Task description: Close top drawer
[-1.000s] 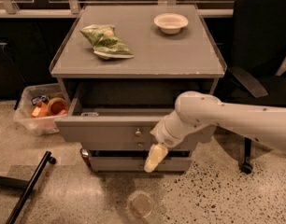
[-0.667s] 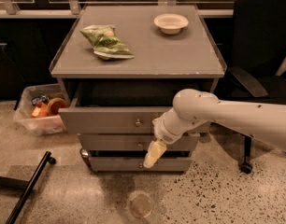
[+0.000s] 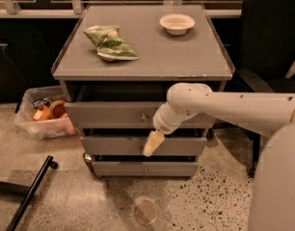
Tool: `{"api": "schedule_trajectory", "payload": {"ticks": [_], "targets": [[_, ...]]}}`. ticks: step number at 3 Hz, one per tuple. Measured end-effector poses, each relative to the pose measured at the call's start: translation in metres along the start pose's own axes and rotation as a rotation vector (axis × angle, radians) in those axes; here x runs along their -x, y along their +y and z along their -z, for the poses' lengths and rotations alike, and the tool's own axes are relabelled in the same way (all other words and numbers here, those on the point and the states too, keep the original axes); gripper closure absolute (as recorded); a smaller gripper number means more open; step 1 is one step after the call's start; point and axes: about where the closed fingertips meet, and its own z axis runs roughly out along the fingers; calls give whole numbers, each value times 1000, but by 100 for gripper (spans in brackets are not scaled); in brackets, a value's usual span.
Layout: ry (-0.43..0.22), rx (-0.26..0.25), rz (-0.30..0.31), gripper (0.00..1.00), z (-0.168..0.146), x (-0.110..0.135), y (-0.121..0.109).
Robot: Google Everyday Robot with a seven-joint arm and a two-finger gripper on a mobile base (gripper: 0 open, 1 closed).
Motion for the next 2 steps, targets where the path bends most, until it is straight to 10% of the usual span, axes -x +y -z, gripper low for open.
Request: {"api": "schedule_trajectory", "payload": {"ticks": [2], "targets": [[36, -91, -52, 0, 2, -1, -24]]}}
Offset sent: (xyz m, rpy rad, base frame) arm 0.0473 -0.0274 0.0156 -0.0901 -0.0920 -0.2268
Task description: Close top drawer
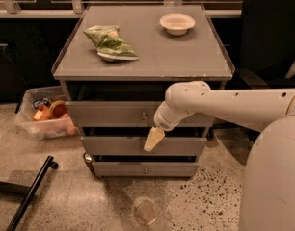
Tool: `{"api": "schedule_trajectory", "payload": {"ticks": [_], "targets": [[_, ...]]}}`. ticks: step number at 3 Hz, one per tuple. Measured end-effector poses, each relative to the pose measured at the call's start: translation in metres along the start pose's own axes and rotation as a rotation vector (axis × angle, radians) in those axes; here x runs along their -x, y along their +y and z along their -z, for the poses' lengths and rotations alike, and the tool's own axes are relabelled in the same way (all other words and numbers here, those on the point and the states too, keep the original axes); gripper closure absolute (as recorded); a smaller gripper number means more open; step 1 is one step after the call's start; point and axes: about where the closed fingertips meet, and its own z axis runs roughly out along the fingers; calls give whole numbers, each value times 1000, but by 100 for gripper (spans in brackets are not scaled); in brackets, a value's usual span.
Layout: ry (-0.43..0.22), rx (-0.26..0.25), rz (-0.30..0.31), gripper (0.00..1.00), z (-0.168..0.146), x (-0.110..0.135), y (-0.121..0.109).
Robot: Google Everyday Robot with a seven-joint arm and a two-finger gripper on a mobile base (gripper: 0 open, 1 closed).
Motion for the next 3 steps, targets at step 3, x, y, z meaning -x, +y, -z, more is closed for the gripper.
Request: {"api": "schedule_trajectory", "payload": {"ticks": [3], "targets": [[-18, 80, -42, 0, 26, -22, 20]]}}
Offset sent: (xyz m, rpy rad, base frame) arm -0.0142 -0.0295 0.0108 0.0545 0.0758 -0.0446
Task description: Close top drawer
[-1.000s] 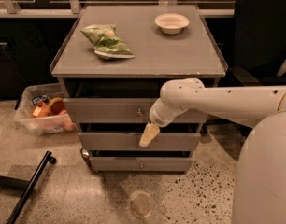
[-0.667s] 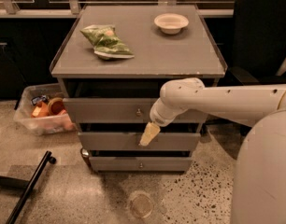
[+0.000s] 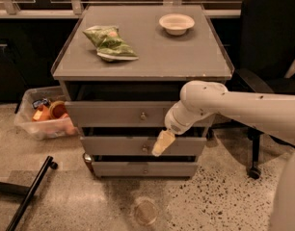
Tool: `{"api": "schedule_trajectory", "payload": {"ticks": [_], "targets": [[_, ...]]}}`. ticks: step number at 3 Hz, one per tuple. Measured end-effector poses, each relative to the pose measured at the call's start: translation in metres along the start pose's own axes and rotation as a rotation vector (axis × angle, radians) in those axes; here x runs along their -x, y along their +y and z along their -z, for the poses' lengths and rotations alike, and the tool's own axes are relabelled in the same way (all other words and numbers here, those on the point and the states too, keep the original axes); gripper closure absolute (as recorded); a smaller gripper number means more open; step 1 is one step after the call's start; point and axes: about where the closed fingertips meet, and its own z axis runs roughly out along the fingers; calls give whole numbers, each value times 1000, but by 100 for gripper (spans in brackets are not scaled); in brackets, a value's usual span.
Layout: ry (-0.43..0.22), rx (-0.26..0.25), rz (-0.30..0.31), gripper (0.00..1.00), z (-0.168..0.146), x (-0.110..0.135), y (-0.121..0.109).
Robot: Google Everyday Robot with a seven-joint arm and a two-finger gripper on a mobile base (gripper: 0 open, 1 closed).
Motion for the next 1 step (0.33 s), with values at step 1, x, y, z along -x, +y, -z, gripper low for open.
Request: {"api": "schedule_trajectory", "payload": {"ticks": [1], "targets": [[-17, 62, 24, 0, 19, -7, 31]]}}
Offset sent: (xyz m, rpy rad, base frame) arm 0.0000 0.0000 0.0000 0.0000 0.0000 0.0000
